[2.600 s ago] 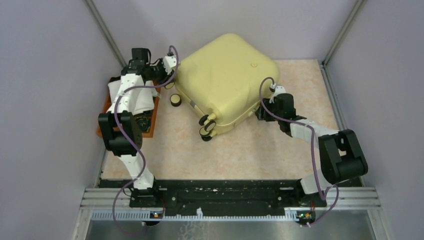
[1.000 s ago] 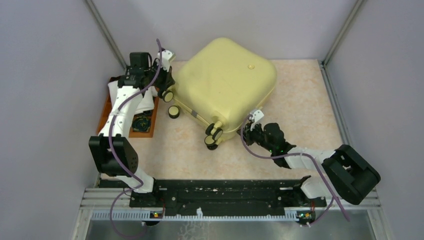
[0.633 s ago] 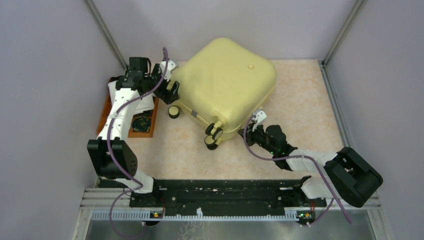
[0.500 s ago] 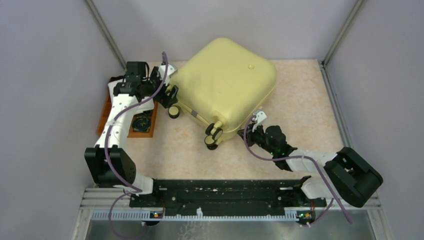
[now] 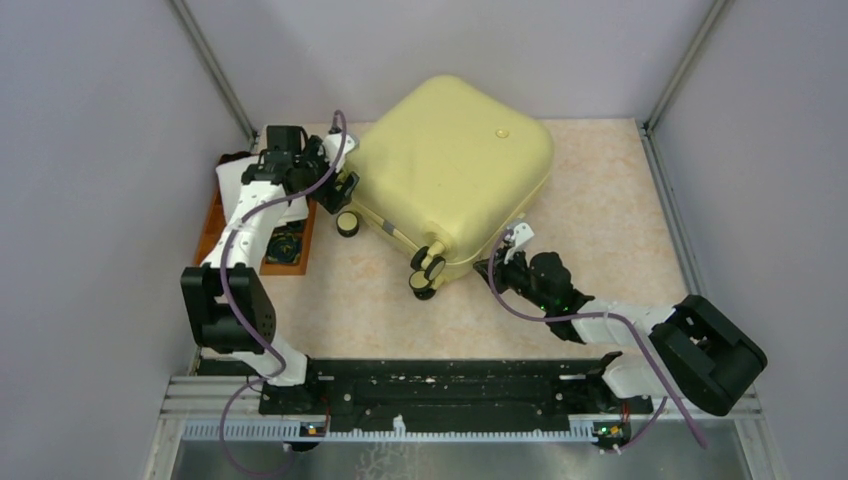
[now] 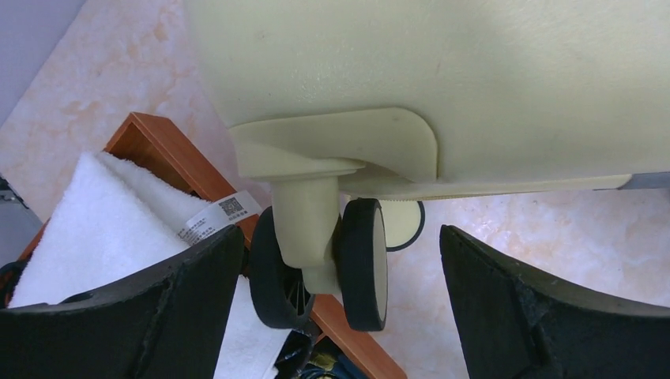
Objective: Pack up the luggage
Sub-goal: Zip the luggage at the center of the board.
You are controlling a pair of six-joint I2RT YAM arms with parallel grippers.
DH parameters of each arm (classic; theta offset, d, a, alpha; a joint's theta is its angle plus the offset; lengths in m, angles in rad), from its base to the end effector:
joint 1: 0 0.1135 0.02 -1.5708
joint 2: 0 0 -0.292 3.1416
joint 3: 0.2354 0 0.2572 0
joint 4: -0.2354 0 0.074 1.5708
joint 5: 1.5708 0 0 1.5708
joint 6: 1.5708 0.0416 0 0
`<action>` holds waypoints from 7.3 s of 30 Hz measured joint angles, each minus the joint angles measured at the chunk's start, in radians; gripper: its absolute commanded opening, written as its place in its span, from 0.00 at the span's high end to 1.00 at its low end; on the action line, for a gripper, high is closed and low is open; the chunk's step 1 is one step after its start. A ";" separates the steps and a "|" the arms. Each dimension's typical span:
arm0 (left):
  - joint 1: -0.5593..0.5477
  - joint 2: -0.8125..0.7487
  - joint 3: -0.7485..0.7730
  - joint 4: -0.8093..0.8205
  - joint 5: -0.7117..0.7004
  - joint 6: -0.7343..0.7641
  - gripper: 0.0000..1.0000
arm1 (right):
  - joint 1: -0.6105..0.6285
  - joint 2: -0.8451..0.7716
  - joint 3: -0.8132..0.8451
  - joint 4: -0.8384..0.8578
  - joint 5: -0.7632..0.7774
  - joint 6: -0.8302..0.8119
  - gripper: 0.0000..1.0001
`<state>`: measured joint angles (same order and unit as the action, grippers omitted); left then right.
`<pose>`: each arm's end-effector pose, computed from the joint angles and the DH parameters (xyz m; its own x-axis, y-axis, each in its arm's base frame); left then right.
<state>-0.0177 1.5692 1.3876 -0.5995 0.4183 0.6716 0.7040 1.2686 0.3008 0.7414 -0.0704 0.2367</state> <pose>0.3556 -0.0232 0.3405 -0.3615 0.5751 -0.7339 0.6765 0.7035 0.2180 0.1787 0.1556 0.1944 -0.3300 0.0267 -0.9436 -0.6383 0.7301 0.2439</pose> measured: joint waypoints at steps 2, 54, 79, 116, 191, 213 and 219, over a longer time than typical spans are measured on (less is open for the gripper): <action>0.002 0.022 -0.007 0.005 -0.006 0.010 0.18 | 0.001 0.000 0.000 0.000 0.002 0.002 1.00; 0.025 -0.044 -0.151 0.098 0.097 -0.494 1.00 | 0.002 -0.021 0.045 -0.136 -0.013 0.317 1.00; 0.047 -0.297 -0.338 0.010 0.074 -0.673 1.00 | -0.239 -0.049 0.073 -0.092 -0.140 0.141 0.38; 0.037 -0.222 -0.166 -0.129 0.052 -0.719 1.00 | -0.335 0.308 0.023 0.433 -0.442 0.182 1.00; -0.007 -0.218 -0.125 -0.126 0.078 -0.905 1.00 | -0.158 -0.172 -0.174 0.006 -0.004 0.061 0.45; 0.006 -0.218 -0.121 -0.099 0.055 -0.890 1.00 | -0.225 0.063 0.010 0.168 -0.156 0.053 0.78; 0.008 -0.218 -0.121 -0.096 0.056 -0.890 1.00 | -0.229 0.079 0.011 0.171 -0.166 0.080 0.94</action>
<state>-0.0101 1.3510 1.2663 -0.6952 0.4747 -0.2184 0.4747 1.3472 0.3119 0.9127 -0.2367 0.3168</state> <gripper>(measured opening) 0.561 0.147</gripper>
